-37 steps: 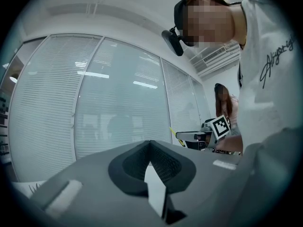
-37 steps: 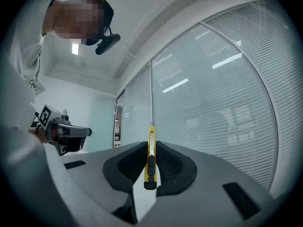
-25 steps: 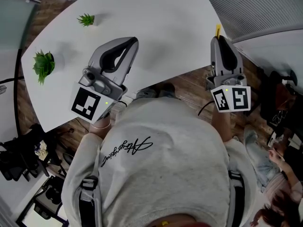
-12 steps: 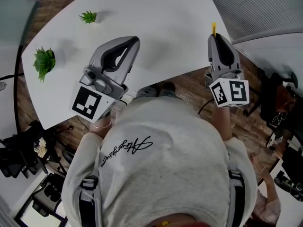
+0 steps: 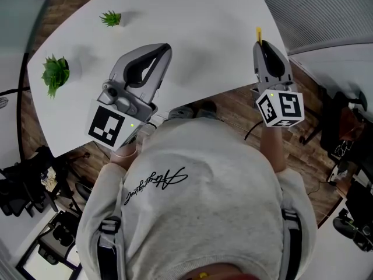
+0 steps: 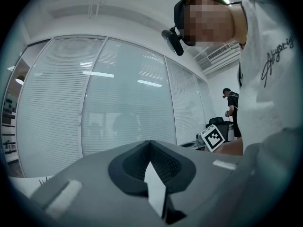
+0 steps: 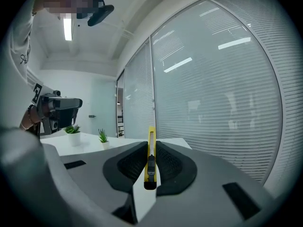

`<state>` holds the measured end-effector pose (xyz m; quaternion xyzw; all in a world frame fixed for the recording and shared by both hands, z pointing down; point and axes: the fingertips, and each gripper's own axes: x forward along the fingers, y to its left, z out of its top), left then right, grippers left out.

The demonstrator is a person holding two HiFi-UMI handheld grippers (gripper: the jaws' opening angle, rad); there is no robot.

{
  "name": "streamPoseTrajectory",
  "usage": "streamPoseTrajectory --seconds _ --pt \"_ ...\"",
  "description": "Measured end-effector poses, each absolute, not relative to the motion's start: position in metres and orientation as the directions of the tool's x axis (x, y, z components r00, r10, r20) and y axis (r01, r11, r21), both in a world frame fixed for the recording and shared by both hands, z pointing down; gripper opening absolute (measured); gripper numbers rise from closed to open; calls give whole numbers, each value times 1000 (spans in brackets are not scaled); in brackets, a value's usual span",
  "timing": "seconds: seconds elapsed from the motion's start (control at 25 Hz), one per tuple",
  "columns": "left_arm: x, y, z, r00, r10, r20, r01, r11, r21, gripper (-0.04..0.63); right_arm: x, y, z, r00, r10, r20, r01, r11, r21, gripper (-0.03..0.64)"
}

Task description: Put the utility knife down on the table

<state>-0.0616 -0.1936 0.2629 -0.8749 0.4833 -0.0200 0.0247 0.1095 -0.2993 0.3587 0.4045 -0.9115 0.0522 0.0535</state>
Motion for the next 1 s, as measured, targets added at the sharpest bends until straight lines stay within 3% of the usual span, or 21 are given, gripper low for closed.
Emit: streamPoseTrajectory --seconds 1.0 --pt "-77 -189 264 500 -866 21 -863 -500 -67 -11 92 -308 411 -669 -682 295 -723 689 -46 54"
